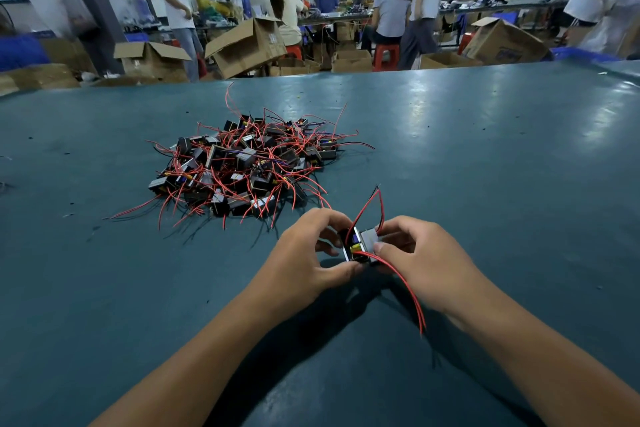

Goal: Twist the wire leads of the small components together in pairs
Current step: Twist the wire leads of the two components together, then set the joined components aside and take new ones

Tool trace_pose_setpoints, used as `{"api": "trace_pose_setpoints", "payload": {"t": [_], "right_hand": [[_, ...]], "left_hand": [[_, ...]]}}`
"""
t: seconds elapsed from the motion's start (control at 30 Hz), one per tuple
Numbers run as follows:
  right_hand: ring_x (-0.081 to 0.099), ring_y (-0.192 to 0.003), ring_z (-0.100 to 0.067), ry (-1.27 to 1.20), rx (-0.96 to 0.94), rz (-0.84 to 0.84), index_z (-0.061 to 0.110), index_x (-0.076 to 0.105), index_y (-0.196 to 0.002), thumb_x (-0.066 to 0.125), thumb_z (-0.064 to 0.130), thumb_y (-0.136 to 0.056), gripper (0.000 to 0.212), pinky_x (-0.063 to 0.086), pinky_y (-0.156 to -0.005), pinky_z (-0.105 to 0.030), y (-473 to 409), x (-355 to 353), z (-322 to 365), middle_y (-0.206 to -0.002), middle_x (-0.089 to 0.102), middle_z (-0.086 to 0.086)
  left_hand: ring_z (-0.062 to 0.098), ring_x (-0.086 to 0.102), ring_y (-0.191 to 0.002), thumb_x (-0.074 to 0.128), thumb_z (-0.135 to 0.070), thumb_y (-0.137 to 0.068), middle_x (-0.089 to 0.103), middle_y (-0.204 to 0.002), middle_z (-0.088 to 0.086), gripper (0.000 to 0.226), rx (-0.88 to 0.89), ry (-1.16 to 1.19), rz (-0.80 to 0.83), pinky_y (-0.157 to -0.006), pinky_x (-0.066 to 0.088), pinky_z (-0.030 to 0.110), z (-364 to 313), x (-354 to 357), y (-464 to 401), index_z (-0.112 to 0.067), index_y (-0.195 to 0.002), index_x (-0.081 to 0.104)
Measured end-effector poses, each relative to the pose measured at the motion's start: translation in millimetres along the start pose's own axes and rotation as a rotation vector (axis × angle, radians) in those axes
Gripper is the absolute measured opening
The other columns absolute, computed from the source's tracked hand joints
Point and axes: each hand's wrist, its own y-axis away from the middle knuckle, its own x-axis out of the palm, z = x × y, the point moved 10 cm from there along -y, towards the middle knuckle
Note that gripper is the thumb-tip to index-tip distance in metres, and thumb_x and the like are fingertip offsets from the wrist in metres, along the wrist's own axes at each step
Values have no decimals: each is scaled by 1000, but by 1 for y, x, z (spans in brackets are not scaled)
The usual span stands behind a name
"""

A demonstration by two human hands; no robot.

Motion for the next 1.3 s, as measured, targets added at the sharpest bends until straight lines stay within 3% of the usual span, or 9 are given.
{"api": "trace_pose_setpoints", "payload": {"t": [0.27, 0.37, 0.5, 0.6, 0.67, 0.8, 0.97, 1.07, 1.3], "right_hand": [[73, -87, -18, -280, 64, 102, 15, 71, -92, 79, 50, -69, 43, 55, -90, -46, 5, 12, 5, -86, 76, 1], [73, -86, -27, -315, 104, 96, 14, 69, -91, 83, 36, -67, 36, 53, -92, -53, 5, 15, 2, -84, 76, -5], [72, -76, -21, -254, 135, 35, 18, 68, -95, 80, 23, -74, 25, 56, -85, -47, -2, -4, -2, -82, 76, -1], [63, -59, -12, -228, 148, 44, 18, 68, -97, 79, 25, -74, 27, 52, -67, -38, -4, -11, 0, -78, 74, -3], [61, -63, -13, -195, 129, 48, 20, 68, -95, 79, 29, -71, 28, 53, -68, -39, -6, -13, 5, -81, 74, -6], [60, -68, -16, -96, 68, 67, 19, 65, -93, 81, 23, -70, 28, 54, -77, -45, -10, -11, 14, -81, 73, -7], [65, -67, -13, 46, 39, 16, 25, 65, -87, 80, 33, -66, 28, 54, -67, -31, -25, -21, 9, -74, 72, 6], [64, -67, -9, 207, 6, -93, 25, 62, -83, 81, 32, -66, 27, 47, -56, -17, -57, -52, 5, -68, 69, 10], [55, -99, -38, 828, 34, -318, 3, 51, -108, 75, 23, -78, 44, 44, -74, -37, -172, -141, -30, -110, 60, -21]], "left_hand": [[16, 62, -95, 88, -14, -75, 54, -108, 1, 47, 145, -32, -55, -85, 55, 25, -17, -2, 0, -14, -117, 66], [15, 61, -94, 89, -15, -73, 54, -108, 1, 56, 180, -39, -51, -88, 56, 29, -22, 3, 0, -11, -122, 62], [16, 61, -108, 88, -22, -74, 54, -120, -2, 67, 146, 29, -12, -94, 53, 27, -19, 7, 1, -15, -132, 53], [16, 60, -116, 84, -19, -79, 56, -127, -6, 63, 109, 86, 18, -97, 53, 27, -16, 11, 2, -20, -133, 52], [12, 59, -121, 81, -19, -83, 57, -130, -8, 61, 92, 89, 47, -101, 51, 28, -15, 15, 3, -22, -135, 51], [5, 52, -132, 73, -12, -91, 56, -143, -6, 64, 41, 179, 124, -112, 41, 26, -12, 24, 4, -18, -148, 44], [-5, 37, -140, 69, -20, -95, 40, -154, -16, 75, 47, 83, 181, -112, 35, 18, -8, 27, 7, -27, -156, 26], [-1, 45, -132, 68, -24, -95, 40, -148, -21, 63, 65, -19, 118, -105, 45, 24, -4, 18, 6, -28, -150, 37], [13, 59, -105, 64, -18, -92, 54, -124, -19, 25, 156, -106, -110, -78, 51, 20, -14, -5, 0, -21, -117, 65]]}}
